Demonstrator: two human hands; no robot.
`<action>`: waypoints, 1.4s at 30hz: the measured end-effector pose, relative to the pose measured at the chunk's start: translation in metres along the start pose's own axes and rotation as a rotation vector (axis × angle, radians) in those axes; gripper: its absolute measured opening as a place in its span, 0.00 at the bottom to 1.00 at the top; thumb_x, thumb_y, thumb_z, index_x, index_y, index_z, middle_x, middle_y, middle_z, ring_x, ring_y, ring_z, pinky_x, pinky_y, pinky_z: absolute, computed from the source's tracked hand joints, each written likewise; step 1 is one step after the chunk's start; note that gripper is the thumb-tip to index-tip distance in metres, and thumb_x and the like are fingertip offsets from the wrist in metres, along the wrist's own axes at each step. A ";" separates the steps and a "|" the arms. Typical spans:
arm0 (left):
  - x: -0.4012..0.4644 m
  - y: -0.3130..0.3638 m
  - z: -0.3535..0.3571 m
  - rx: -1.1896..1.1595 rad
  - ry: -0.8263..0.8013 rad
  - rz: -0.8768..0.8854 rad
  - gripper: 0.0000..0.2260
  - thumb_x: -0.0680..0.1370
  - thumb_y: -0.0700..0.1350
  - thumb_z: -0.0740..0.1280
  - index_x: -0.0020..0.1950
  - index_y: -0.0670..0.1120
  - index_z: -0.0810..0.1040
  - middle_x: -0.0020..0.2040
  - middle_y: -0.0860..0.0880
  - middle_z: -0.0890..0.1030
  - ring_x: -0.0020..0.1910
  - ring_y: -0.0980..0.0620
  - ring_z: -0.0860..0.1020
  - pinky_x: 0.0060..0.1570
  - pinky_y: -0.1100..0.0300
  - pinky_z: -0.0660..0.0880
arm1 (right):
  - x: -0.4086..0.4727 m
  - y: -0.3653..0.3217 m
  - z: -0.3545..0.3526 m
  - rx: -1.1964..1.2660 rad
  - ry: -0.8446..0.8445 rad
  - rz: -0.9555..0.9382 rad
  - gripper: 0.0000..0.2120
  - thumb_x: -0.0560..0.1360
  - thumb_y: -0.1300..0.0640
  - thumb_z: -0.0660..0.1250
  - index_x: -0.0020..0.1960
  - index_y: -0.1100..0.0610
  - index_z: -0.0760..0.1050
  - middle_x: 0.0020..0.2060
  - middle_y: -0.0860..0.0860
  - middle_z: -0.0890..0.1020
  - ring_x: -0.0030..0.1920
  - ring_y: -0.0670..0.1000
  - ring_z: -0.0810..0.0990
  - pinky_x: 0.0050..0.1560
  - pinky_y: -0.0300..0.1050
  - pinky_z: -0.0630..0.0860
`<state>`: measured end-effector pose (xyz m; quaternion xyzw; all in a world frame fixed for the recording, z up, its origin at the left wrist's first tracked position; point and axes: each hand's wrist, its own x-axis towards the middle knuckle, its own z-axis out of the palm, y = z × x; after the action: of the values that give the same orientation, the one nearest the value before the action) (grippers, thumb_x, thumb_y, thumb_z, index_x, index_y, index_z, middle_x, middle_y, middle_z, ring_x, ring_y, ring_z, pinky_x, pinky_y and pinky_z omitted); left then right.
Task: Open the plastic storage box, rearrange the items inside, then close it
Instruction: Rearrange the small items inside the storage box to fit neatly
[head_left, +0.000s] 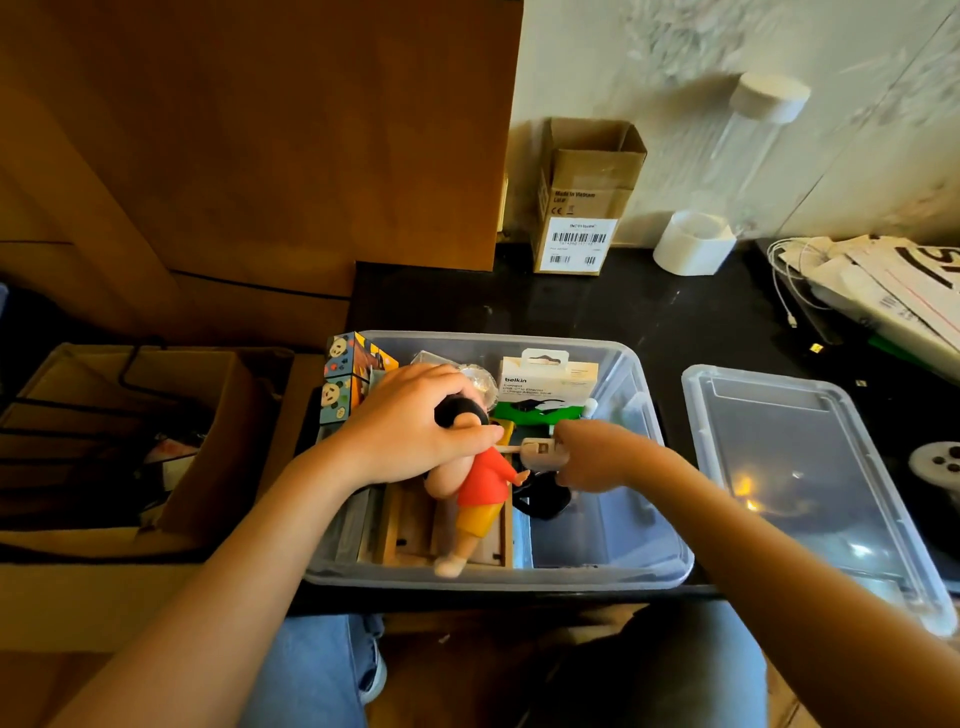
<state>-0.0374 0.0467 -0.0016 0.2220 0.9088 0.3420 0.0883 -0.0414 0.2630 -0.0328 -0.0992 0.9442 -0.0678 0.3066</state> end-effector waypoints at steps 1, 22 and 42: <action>0.000 0.000 0.000 -0.003 0.004 0.009 0.21 0.66 0.68 0.61 0.47 0.54 0.79 0.49 0.57 0.78 0.54 0.56 0.72 0.57 0.51 0.69 | 0.002 0.000 0.004 -0.008 0.033 0.001 0.12 0.74 0.60 0.64 0.57 0.60 0.71 0.52 0.56 0.78 0.46 0.51 0.74 0.49 0.40 0.74; 0.000 -0.003 0.001 -0.032 0.000 -0.013 0.21 0.65 0.68 0.60 0.48 0.56 0.77 0.53 0.57 0.77 0.59 0.57 0.72 0.61 0.49 0.67 | 0.020 -0.007 0.006 -0.030 0.342 0.025 0.24 0.71 0.51 0.71 0.63 0.58 0.68 0.60 0.54 0.76 0.56 0.55 0.77 0.56 0.48 0.76; 0.000 -0.003 0.002 -0.056 0.024 0.016 0.17 0.65 0.67 0.61 0.45 0.58 0.77 0.51 0.58 0.78 0.57 0.56 0.73 0.59 0.48 0.68 | -0.008 -0.017 0.041 -0.545 -0.383 -0.109 0.20 0.74 0.56 0.68 0.62 0.63 0.71 0.56 0.58 0.76 0.55 0.57 0.76 0.52 0.47 0.75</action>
<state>-0.0375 0.0455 -0.0049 0.2226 0.8980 0.3707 0.0810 -0.0083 0.2454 -0.0584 -0.2387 0.8461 0.1909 0.4366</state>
